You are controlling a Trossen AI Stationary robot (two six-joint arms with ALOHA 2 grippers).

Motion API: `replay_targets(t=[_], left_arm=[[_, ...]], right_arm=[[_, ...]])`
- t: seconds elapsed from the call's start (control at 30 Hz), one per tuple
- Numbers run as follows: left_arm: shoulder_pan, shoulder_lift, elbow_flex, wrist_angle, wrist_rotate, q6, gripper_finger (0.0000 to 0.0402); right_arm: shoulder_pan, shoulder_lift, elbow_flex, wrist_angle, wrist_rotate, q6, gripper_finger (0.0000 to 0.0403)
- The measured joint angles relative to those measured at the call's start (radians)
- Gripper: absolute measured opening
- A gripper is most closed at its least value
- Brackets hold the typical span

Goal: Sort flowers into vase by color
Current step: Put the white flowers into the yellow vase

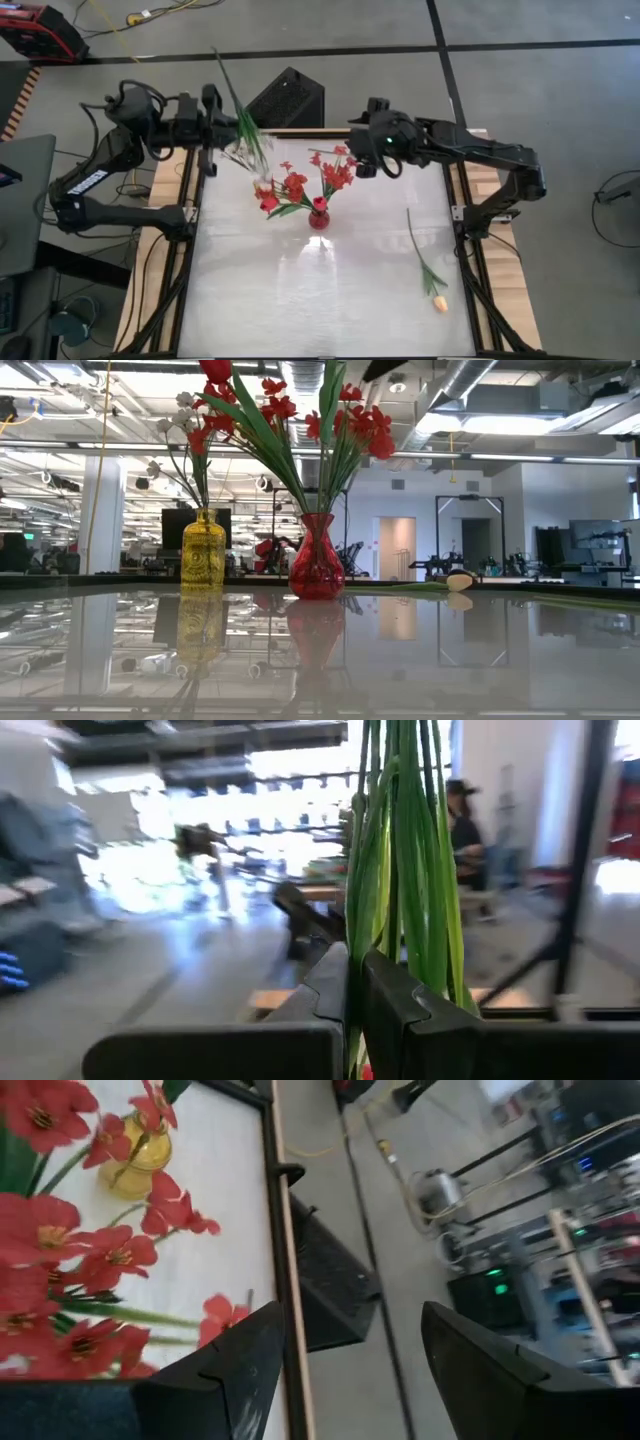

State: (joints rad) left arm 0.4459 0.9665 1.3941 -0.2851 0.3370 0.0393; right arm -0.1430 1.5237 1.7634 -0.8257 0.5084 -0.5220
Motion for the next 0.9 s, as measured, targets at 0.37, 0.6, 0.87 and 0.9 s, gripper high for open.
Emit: replay_targets(t=[0.37,0.6,0.87,0.9], left_arm=[[-0.286,0.002,-0.001,-0.158,-0.006,-0.185,0.0],[-0.541,0.032,-0.024,-0.19,-0.095,-0.242,0.0],[-0.81,0.103,-0.124,-0.206,-0.348,-0.33,0.0],[-0.835,0.113,-0.138,-0.206,-0.373,-0.349,0.0]], right_arm=[[0.175,-0.033,0.0,-0.003,0.022,-0.04,0.0264],[0.32,-0.031,0.0,-0.003,0.024,-0.146,0.0264],[0.482,-0.031,-0.007,-0.004,0.024,-0.186,0.0264],[0.503,-0.031,-0.011,-0.004,0.024,-0.186,0.0264]])
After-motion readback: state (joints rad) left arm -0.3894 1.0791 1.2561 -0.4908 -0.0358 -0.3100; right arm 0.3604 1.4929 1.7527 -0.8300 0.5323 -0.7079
